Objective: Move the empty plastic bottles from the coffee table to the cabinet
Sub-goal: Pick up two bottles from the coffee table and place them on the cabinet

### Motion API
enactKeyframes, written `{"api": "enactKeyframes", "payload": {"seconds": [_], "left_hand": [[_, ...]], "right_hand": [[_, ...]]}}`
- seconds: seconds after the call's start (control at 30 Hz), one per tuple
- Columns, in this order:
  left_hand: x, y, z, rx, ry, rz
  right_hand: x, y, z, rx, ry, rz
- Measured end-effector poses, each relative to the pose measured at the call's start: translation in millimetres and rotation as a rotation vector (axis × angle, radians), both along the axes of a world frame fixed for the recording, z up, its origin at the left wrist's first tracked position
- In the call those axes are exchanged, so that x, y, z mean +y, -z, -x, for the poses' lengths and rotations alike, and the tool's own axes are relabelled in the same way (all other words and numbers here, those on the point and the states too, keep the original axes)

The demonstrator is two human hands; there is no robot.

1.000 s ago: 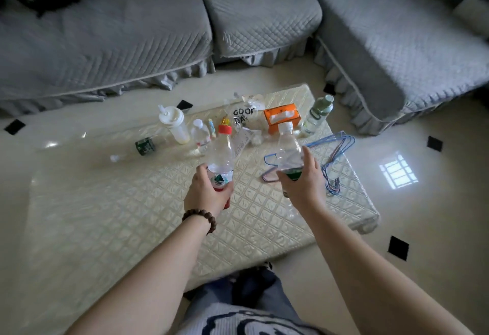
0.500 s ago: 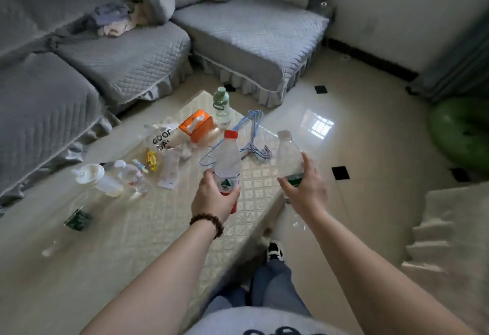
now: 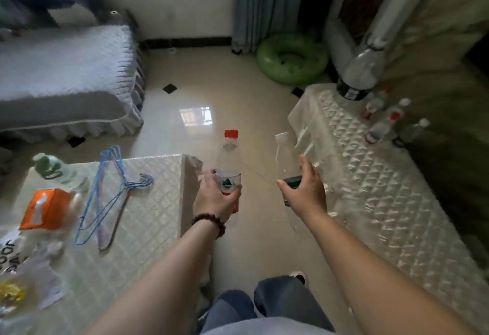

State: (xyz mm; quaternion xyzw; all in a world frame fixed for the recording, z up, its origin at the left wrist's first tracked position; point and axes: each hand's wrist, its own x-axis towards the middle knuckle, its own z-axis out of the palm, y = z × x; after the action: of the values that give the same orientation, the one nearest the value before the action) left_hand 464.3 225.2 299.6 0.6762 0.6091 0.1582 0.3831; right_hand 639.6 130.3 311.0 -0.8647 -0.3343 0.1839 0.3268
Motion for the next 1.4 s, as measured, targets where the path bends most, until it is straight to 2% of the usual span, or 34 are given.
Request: {"api": "enactKeyframes", "payload": {"seconds": [0.37, 0.5, 0.77, 1.07, 1.4], "left_hand": [[-55, 3, -199, -0.077, 0.321, 0.082], [-80, 6, -270, -0.124, 0.38, 0.115], [-115, 8, -366, -0.069, 0.48, 0.085], [-110, 21, -441, -0.027, 0.599, 0.104], [-52, 56, -539, -0.025, 0.794, 0.177]], "right_hand": [[-109, 2, -149, 0.011, 0.372, 0.014], [-141, 2, -208, 0.022, 0.44, 0.022], [-195, 4, -295, 0.026, 0.544, 0.041], [-198, 26, -343, 0.081, 0.672, 0.042], [-152, 55, -407, 0.164, 0.819, 0.095]]}}
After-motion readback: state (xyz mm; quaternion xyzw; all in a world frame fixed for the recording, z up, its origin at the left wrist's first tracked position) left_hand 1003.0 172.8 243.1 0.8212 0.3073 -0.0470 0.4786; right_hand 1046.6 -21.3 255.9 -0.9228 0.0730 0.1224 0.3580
